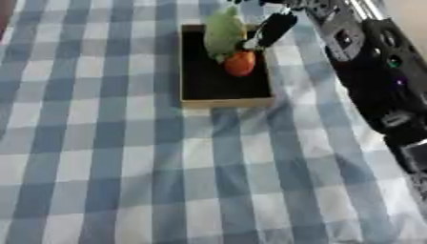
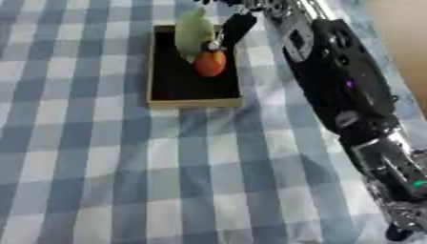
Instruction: Pick up objects on the table and place them in the box.
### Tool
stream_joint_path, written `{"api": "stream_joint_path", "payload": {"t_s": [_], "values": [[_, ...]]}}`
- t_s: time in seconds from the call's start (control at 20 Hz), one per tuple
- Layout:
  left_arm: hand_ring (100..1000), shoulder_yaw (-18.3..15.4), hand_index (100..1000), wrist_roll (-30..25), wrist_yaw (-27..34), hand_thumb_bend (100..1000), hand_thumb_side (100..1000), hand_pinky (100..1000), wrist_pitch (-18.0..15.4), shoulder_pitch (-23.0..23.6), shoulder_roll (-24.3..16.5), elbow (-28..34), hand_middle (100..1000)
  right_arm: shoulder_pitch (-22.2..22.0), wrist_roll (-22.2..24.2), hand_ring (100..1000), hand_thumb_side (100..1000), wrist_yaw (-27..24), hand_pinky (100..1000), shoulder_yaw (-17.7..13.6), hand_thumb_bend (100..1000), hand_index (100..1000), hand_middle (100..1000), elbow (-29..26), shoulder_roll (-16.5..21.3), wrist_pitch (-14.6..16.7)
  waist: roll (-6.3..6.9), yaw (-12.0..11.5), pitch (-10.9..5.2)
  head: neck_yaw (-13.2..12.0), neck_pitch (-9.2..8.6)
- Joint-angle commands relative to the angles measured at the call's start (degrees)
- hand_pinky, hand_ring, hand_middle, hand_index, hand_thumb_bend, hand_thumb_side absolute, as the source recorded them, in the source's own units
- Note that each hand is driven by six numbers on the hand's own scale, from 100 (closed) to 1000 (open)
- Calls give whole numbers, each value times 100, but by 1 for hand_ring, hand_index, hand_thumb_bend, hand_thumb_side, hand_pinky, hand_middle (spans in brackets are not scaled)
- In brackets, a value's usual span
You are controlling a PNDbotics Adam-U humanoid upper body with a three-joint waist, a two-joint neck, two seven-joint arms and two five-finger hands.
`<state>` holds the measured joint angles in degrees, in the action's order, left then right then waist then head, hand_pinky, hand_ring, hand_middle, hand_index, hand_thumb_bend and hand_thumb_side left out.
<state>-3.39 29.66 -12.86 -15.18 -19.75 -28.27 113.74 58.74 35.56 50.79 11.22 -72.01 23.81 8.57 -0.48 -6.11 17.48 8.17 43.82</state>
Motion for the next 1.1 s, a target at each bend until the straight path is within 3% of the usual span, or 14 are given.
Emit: {"api": "stream_joint_path", "payload": {"t_s": [0.05, 0.3, 0.6, 0.8, 0.9, 1.1], "values": [[821, -40, 836, -8, 15, 107, 659, 836, -7, -48, -128, 85, 722, 83, -31, 857, 354, -94, 709, -109, 463, 927, 807, -470, 251, -66, 15, 7, -134, -12, 30], [821, -49, 835, 6, 7, 108, 660, 836, -10, -46, -138, 85, 722, -66, 50, 851, 325, -493, 686, -155, 455, 924, 804, -1292, 516, -159, 14, 23, -131, -34, 30], [820, -66, 835, 43, -7, 107, 657, 836, -12, -41, -153, 85, 721, -475, -60, 836, 268, -947, 663, -390, 461, 916, 796, -2908, 902, -374, 23, 52, -123, -93, 30], [820, -85, 834, 90, -23, 109, 655, 836, -17, -35, -167, 85, 721, -895, -268, 821, 273, -1437, 645, -574, 377, 885, 765, -3933, 1302, -623, 29, 81, -114, -163, 30], [819, -94, 834, 115, -32, 111, 652, 836, -20, -31, -171, 85, 721, -1108, -492, 800, 237, -1783, 606, -675, 276, 850, 734, -4176, 1482, -675, 34, 93, -108, -200, 30], [819, -116, 834, 176, -56, 112, 651, 836, -27, -21, -180, 85, 721, -1716, -1164, 767, 259, -2484, 563, -983, 168, 829, 706, -4253, 1827, -269, 48, 117, -87, -251, 30]]}}
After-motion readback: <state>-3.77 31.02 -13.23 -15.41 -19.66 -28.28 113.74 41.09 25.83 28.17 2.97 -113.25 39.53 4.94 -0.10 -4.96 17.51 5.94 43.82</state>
